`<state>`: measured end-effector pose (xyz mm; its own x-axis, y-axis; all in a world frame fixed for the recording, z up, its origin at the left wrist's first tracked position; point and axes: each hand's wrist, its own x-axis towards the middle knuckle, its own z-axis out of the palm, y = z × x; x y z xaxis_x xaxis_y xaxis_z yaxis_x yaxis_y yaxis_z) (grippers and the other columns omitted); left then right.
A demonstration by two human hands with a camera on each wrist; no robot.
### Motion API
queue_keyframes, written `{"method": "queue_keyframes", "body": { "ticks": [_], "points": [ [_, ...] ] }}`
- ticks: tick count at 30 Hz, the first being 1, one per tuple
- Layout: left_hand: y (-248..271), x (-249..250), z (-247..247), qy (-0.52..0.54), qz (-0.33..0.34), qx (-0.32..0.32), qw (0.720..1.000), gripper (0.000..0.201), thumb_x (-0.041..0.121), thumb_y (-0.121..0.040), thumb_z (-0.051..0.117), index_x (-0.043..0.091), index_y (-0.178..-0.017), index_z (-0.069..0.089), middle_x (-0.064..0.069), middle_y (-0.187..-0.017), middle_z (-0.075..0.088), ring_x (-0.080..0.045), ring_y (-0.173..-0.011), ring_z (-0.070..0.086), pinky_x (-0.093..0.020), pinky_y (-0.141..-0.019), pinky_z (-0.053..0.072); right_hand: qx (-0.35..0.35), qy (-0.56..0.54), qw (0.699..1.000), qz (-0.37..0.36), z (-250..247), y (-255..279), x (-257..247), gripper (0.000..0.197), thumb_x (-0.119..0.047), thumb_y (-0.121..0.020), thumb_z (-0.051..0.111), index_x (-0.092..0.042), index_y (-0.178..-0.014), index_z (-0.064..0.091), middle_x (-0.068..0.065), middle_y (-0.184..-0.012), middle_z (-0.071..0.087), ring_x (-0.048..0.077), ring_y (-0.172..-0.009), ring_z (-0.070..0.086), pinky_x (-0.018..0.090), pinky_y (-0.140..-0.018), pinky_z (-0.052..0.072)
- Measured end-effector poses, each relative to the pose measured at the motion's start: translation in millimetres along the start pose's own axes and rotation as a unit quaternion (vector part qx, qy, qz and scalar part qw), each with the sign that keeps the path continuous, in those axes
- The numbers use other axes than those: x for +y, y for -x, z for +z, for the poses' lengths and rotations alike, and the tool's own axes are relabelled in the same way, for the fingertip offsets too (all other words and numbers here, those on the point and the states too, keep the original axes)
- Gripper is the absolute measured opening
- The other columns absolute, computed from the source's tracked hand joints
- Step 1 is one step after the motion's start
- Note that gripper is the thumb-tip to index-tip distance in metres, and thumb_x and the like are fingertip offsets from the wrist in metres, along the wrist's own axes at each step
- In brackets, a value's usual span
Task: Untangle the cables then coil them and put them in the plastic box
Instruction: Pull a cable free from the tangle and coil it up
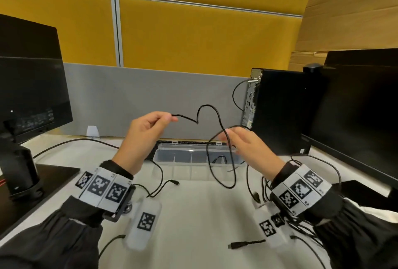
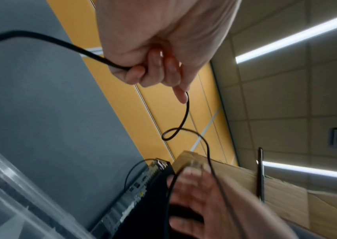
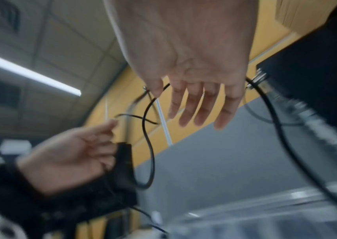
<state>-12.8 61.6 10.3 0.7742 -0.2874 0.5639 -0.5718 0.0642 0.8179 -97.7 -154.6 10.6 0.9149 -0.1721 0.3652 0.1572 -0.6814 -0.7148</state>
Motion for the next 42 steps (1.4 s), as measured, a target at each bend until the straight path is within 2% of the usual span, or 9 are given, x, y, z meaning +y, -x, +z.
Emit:
{"method": "queue_keyframes", "body": {
  "ticks": [3, 6, 11, 13, 16, 20, 28, 34, 42],
  "points": [
    [5.2, 3.0, 6.9, -0.014, 0.023, -0.024, 0.999, 0.019, 0.021, -0.094, 0.051, 0.020, -0.088, 0.069, 0.019, -0.060, 0.060, 0.007, -0.060, 0.051, -0.002, -0.060, 0.037, -0.132, -0.129, 0.979, 0.089, 4.3, 4.5, -23.5, 0.056, -0.050, -0.098, 0.023, -0.014, -0.106, 0.065, -0.001, -0.106, 0.068, 0.016, -0.102, 0.063, 0.033, -0.087, 0.050],
    [6.6, 0.1, 0.2, -0.046, 0.044, -0.039, 0.997, 0.018, 0.023, -0.092, 0.055, 0.025, -0.085, 0.071, 0.000, -0.088, 0.071, -0.016, -0.083, 0.060, -0.009, -0.074, 0.044, -0.244, -0.062, 0.961, 0.117, -5.3, 9.6, -31.5, 0.074, -0.064, -0.090, 0.019, -0.008, -0.094, 0.068, 0.009, -0.092, 0.073, 0.022, -0.082, 0.070, 0.038, -0.082, 0.054],
    [7.7, -3.2, 7.8, -0.118, 0.095, -0.088, 0.985, 0.015, 0.023, -0.091, 0.059, 0.031, -0.083, 0.069, 0.008, -0.081, 0.069, -0.011, -0.075, 0.061, -0.020, -0.070, 0.046, -0.117, 0.068, 0.988, 0.068, 0.0, 0.8, -26.5, 0.045, -0.053, -0.088, 0.048, -0.016, -0.114, 0.048, -0.001, -0.103, 0.065, 0.015, -0.094, 0.062, 0.031, -0.079, 0.052],
    [9.0, -2.5, 13.9, -0.127, 0.114, -0.106, 0.980, 0.011, 0.032, -0.088, 0.059, 0.032, -0.082, 0.068, 0.009, -0.079, 0.069, -0.010, -0.073, 0.060, -0.020, -0.068, 0.046, -0.194, -0.023, 0.974, 0.116, 9.2, 0.4, -24.3, 0.037, -0.042, -0.093, 0.049, -0.016, -0.119, 0.048, 0.001, -0.104, 0.065, 0.015, -0.095, 0.062, 0.032, -0.084, 0.049],
    [10.6, 0.4, 11.5, -0.143, 0.135, -0.112, 0.974, 0.020, 0.046, -0.081, 0.055, 0.030, -0.083, 0.068, 0.008, -0.082, 0.069, -0.015, -0.078, 0.063, -0.023, -0.073, 0.048, -0.280, -0.255, 0.906, 0.191, 10.0, 4.3, -21.4, 0.012, -0.020, -0.096, 0.049, -0.011, -0.095, 0.057, -0.001, -0.063, 0.049, 0.011, -0.056, 0.050, 0.036, -0.078, 0.052],
    [-2.7, -1.7, -18.4, -0.189, 0.152, -0.048, 0.969, 0.022, 0.039, -0.086, 0.062, 0.020, -0.079, 0.068, 0.002, -0.075, 0.064, -0.011, -0.068, 0.055, -0.017, -0.065, 0.041, -0.178, -0.276, 0.932, 0.154, -23.2, -6.9, -9.1, 0.020, -0.018, -0.096, 0.045, -0.017, -0.078, 0.053, -0.007, -0.054, 0.022, 0.008, -0.046, 0.021, 0.018, -0.044, 0.030],
    [-32.7, -21.2, -102.0, -0.349, 0.057, 0.014, 0.935, 0.036, 0.031, -0.088, 0.058, 0.008, -0.062, 0.051, -0.012, -0.054, 0.043, -0.015, -0.053, 0.039, -0.035, -0.055, 0.030, 0.181, -0.047, 0.981, 0.048, -137.2, -32.2, 20.1, 0.025, -0.027, -0.098, 0.044, -0.021, -0.082, 0.062, -0.009, -0.065, 0.038, 0.007, -0.058, 0.033, 0.021, -0.057, 0.028],
    [-29.8, -27.5, -120.4, -0.394, -0.003, 0.011, 0.919, 0.041, 0.034, -0.086, 0.059, 0.001, -0.062, 0.053, -0.008, -0.051, 0.039, -0.023, -0.050, 0.037, -0.029, -0.049, 0.028, 0.330, 0.137, 0.934, -0.008, -173.9, -44.6, 37.9, 0.020, -0.034, -0.092, 0.052, -0.027, -0.098, 0.070, 0.006, -0.101, 0.069, 0.020, -0.098, 0.062, 0.039, -0.088, 0.049],
    [-24.4, -26.8, -102.2, -0.357, -0.028, -0.060, 0.932, 0.046, 0.039, -0.090, 0.044, -0.002, -0.070, 0.051, -0.007, -0.059, 0.042, -0.022, -0.059, 0.039, -0.029, -0.059, 0.033, 0.334, 0.476, 0.811, 0.072, -186.5, -36.8, 41.5, 0.030, -0.047, -0.088, 0.054, -0.022, -0.093, 0.070, 0.014, -0.080, 0.066, 0.037, -0.090, 0.058, 0.048, -0.087, 0.040]
  ]
}}
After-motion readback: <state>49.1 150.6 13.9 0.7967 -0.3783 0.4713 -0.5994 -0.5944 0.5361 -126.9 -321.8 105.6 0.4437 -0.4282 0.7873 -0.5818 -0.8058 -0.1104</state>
